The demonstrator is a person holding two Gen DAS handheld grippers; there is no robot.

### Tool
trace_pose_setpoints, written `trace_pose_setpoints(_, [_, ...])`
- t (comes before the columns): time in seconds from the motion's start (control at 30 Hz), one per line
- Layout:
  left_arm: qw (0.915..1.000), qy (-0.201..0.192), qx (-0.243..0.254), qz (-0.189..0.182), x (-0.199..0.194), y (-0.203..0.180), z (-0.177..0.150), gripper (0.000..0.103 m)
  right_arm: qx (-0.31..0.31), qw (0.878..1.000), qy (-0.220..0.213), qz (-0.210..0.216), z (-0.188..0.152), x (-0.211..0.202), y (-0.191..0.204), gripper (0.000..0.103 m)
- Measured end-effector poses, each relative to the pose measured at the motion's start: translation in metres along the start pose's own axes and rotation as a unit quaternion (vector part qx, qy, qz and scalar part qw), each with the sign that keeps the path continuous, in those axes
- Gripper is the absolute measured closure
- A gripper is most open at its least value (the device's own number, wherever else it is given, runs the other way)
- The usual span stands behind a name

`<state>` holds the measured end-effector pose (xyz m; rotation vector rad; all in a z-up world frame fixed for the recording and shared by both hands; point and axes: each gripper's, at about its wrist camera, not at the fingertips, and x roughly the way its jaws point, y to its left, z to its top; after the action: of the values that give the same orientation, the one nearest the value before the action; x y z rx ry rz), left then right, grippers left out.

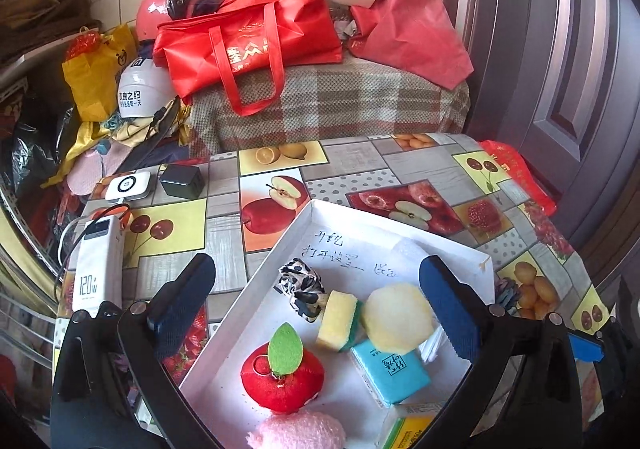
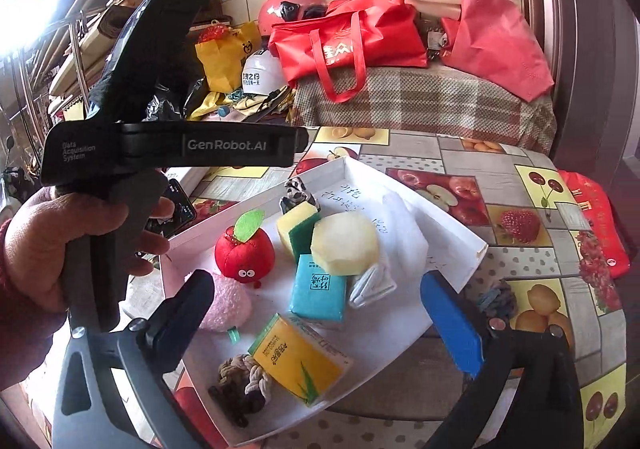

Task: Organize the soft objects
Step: 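Release scrunchie into white box with left tool while right tool releases tissue pack there, then move left tool toward blue rope toy while right tool approaches white foam sheet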

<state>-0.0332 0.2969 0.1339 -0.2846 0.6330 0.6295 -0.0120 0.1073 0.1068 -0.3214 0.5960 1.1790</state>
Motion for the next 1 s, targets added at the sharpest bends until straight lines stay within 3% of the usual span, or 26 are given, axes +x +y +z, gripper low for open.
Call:
trace_pose_setpoints(0.43, [0.9995,-0.026,-0.015,-0.009,-0.071,-0.006,-0.018,0.000,0.007,1.000,-0.021,-0.021,-0.004,-0.040,0.004,0.000])
trace_pose_setpoints(1.0, [0.9965,-0.040,0.024,-0.069,-0.141,-0.051,-0.045,0.000,0.066,0.989,-0.096,-0.089,-0.013,-0.132,-0.025,0.000])
